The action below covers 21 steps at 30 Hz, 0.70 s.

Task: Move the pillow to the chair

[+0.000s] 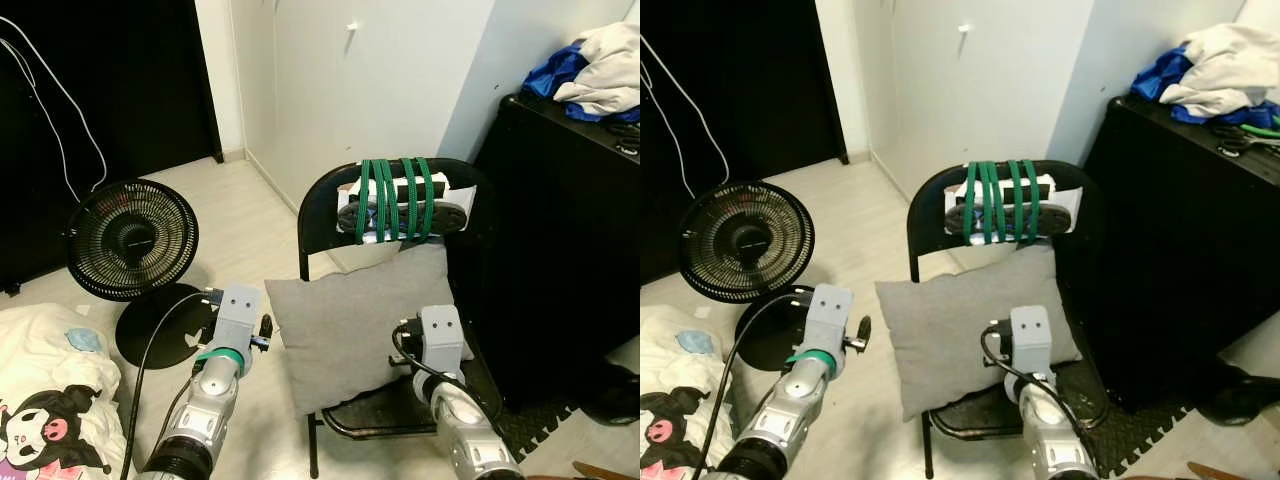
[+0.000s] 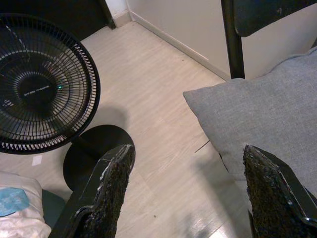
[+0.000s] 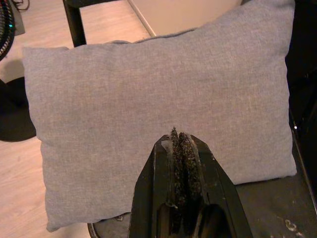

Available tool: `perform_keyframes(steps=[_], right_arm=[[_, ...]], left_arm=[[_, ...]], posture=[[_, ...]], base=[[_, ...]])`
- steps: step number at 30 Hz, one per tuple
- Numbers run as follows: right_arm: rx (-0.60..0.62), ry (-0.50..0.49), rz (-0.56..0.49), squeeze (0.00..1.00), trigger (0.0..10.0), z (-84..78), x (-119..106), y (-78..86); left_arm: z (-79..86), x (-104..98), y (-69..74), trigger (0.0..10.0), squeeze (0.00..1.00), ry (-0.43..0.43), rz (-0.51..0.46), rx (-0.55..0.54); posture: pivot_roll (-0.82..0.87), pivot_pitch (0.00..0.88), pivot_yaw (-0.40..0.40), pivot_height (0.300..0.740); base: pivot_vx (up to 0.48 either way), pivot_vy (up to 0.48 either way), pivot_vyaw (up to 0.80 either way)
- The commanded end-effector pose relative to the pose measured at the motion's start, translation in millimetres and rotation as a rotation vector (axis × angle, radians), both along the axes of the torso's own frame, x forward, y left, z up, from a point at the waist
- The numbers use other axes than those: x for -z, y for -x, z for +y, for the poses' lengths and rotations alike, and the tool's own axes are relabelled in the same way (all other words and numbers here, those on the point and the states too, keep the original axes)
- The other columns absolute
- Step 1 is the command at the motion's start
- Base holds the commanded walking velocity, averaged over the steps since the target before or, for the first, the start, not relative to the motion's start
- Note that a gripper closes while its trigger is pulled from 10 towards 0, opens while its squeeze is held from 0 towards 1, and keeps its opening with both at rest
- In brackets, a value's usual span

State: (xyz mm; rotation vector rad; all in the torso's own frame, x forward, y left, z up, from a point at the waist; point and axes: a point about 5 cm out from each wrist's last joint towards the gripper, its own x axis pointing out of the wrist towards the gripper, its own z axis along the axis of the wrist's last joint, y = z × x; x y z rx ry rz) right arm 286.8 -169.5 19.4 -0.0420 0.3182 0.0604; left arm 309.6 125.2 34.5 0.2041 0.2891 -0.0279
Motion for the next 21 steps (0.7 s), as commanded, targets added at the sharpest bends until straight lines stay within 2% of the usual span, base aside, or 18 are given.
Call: perform_keyframes(steps=[1,11,14,21], right_arm=[[0.001,0.006,0.014,0.00,10.0,-0.9,3.4,2.2],[0.011,0.006,-0.030,0.00,10.0,-3.7,-2.0,-0.5],[0.028,-0.007,-0.062,0.00,10.0,-4.2,-6.7,-3.3],[0.043,-0.020,-0.090,0.00,10.0,-4.2,-12.0,-7.2]], left_arm=[[-0.1,4.1,1.8,10.0,0.00,-0.008,0.017,0.001],[-4.1,1.2,-0.4,10.0,0.00,0.007,0.000,0.005],[-5.1,-6.5,-2.8,10.0,0.00,0.081,-0.049,0.003],[-8.3,-12.3,-5.4,10.0,0.00,0.103,-0.079,0.025]], posture=[[-0.04,0.000,0.046,0.740],[-0.04,0.000,0.040,0.740],[-0.03,0.000,0.037,0.740],[-0.02,0.000,0.035,0.740]], base=[[0.000,0.000,0.00],[0.000,0.000,0.00],[0.000,0.000,0.00],[0.000,0.000,0.00]])
